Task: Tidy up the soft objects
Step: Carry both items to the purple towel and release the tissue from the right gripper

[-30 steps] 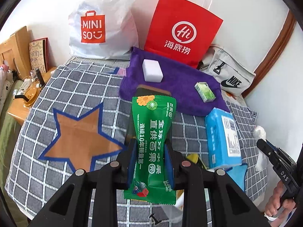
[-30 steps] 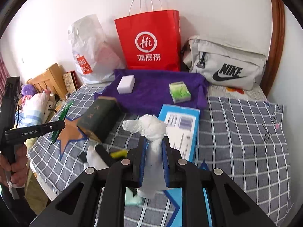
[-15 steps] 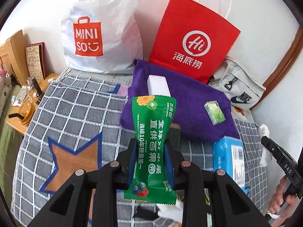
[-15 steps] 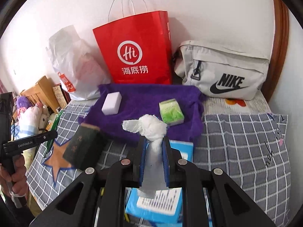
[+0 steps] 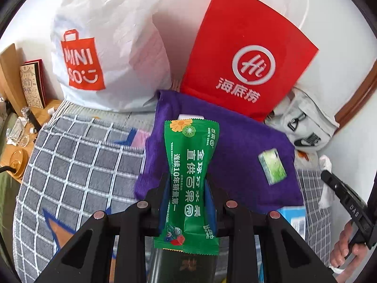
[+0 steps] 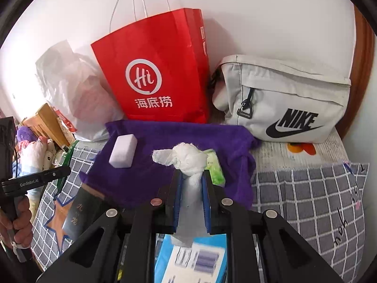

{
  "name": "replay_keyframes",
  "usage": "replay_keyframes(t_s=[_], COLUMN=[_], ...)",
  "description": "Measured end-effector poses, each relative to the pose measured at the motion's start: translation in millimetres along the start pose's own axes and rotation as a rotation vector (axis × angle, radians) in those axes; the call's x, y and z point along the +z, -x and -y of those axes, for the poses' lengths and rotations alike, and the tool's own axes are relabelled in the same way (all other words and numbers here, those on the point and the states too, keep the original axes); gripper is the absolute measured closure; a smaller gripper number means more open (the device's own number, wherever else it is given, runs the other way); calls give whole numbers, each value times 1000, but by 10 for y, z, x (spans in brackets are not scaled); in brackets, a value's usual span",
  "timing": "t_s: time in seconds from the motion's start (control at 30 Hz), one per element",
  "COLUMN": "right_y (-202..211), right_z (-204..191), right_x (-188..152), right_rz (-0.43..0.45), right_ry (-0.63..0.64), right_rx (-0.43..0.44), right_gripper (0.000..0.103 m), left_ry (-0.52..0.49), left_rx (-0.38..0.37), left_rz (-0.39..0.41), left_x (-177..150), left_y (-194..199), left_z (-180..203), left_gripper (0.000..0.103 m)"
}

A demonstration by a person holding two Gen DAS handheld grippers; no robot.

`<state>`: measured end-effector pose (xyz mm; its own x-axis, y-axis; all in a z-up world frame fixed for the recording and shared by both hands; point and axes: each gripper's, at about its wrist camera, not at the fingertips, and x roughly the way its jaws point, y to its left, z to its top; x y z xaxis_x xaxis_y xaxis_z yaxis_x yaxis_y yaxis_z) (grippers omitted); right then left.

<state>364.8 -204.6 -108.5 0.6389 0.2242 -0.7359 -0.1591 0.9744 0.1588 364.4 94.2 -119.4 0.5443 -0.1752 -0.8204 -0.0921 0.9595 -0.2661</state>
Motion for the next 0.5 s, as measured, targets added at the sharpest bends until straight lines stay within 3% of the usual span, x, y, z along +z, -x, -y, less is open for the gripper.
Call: replay_keyframes(t_s=[0.27, 0.5], right_y=[-306, -554], right_z=[175, 389], right_x=[70, 28], right_rz=[-5, -59], right_ry=[-22, -72], right_rx=[-2, 1], right_gripper=[86, 86], left_ry=[-23, 23], left_rx=[20, 6], left_rz=[-22, -27], left_x=[273, 376], left_y=[-342, -582], left_z=[111, -4], left_gripper=[75, 75])
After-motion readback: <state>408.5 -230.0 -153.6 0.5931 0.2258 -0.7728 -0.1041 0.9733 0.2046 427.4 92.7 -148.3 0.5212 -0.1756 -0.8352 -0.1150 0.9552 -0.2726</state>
